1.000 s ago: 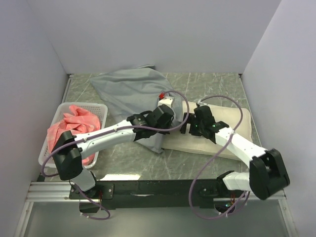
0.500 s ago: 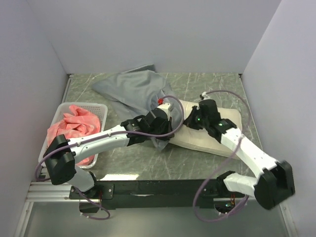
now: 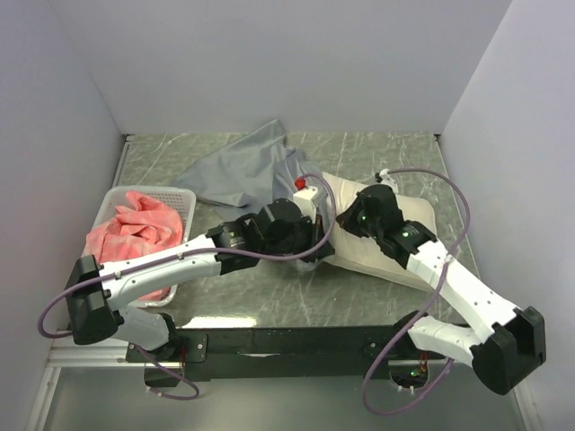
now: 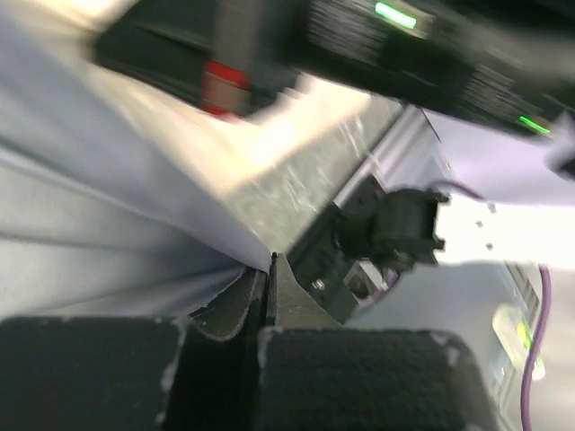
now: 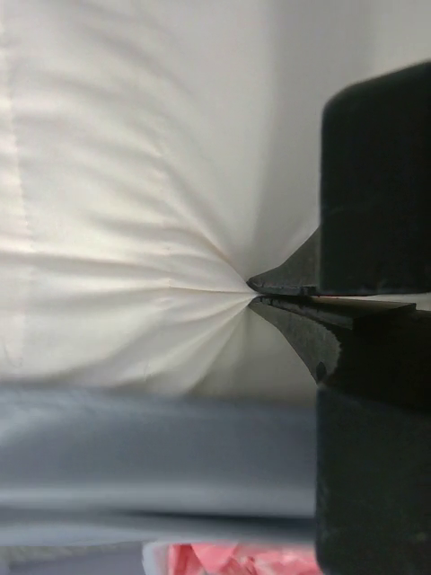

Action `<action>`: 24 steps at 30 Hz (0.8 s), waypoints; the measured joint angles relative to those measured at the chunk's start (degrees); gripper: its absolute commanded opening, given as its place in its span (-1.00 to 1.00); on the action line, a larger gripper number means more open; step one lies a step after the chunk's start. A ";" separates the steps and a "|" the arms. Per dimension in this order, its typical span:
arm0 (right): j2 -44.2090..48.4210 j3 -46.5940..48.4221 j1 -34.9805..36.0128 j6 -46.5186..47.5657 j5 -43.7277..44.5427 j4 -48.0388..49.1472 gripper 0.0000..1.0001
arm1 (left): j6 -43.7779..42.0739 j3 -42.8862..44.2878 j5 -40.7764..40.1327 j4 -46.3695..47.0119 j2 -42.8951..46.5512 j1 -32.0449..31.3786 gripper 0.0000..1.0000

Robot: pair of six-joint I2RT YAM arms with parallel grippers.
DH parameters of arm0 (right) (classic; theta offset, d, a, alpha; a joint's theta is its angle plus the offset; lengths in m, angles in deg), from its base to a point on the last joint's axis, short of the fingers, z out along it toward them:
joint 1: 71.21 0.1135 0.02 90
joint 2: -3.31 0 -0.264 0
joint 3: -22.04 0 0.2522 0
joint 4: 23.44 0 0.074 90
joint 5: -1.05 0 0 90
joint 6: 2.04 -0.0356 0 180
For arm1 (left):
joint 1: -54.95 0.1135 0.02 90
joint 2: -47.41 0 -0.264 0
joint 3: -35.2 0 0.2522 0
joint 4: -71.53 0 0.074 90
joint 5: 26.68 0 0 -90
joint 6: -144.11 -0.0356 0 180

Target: Put the pillow into the pillowcase

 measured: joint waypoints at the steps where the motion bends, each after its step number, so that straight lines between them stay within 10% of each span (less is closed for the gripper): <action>1: -1.05 -0.11 0.37 -0.70 1.07 0.00 -1.00 | 0.02 0.15 0.24 0.17 0.00 -0.96 -0.98; 9: -3.93 -5.81 2.75 -5.07 9.27 4.92 -1.00 | 3.56 -5.62 -4.44 -0.04 2.19 -2.78 -0.72; 13: -2.23 -11.67 11.30 -7.82 14.78 9.01 -1.00 | 7.21 -11.82 -6.58 -0.11 2.54 -2.80 0.21; 16: -1.46 -16.15 15.96 -9.60 15.23 12.24 -1.00 | 8.37 -14.03 -8.24 -1.55 3.30 -2.80 0.53; 24: 6.12 -24.13 17.77 -11.72 15.72 18.58 -0.34 | 5.53 1.73 -19.78 -11.19 3.32 4.66 0.55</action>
